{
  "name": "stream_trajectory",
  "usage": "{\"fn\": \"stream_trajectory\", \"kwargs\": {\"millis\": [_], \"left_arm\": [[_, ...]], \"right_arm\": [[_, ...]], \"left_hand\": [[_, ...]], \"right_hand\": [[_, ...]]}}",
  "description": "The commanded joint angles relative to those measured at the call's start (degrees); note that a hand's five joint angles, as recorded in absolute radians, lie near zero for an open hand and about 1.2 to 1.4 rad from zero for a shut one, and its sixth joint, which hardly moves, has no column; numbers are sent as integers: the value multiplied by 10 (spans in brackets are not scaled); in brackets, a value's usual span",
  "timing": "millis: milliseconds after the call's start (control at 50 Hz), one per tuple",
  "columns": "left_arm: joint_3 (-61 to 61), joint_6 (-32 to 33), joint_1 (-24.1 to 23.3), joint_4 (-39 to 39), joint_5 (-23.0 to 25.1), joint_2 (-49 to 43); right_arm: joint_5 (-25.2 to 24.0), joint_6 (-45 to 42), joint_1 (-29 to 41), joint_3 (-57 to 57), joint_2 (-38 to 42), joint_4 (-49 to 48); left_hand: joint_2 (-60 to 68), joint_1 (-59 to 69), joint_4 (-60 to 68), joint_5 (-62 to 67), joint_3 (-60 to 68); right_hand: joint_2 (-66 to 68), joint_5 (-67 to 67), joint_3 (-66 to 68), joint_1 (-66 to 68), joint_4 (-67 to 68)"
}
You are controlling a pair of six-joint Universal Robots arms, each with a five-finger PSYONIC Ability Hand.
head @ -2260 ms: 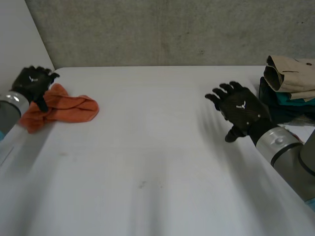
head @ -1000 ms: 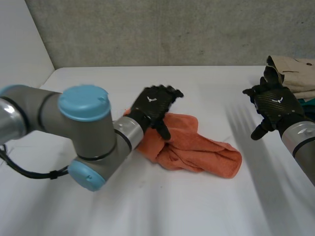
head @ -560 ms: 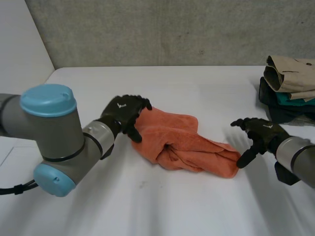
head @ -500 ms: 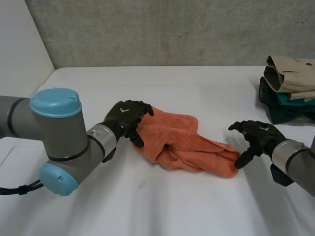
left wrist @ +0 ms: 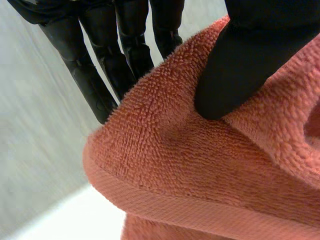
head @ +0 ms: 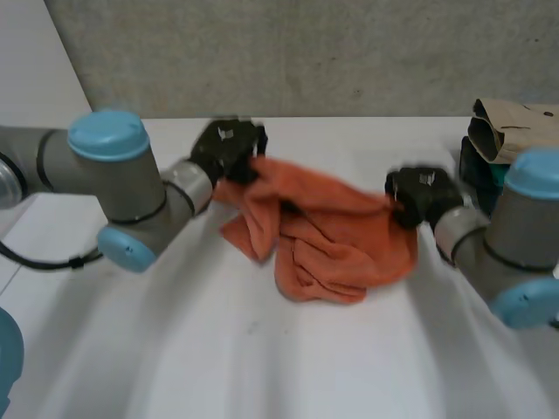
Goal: Fold the laundry.
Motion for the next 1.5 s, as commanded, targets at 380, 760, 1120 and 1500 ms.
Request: {"fn": "stream_trajectory", "kwargs": {"millis": [380, 760, 1120, 1500], "left_arm": [[-115, 99, 50, 354, -14, 145], [-433, 114, 59, 155, -22, 189], [-426, 99, 50, -27, -69, 284], [-313, 104, 55, -49, -148, 150]], "right_arm": [[42, -31, 64, -149, -69, -216], [17, -95, 103, 71, -3, -116], [16, -96, 106, 118, -12, -116], [16, -118, 114, 127, -18, -117]], "left_hand": [[119, 169, 114, 156, 127], [-106, -56, -111, -69, -98], [-361, -311, -365, -323, -352], [-156, -106, -160, -118, -147]], "right_hand": [[124, 134, 120, 151, 114], [124, 134, 120, 151, 114], [124, 134, 120, 151, 114], [124, 134, 120, 151, 114]]}}
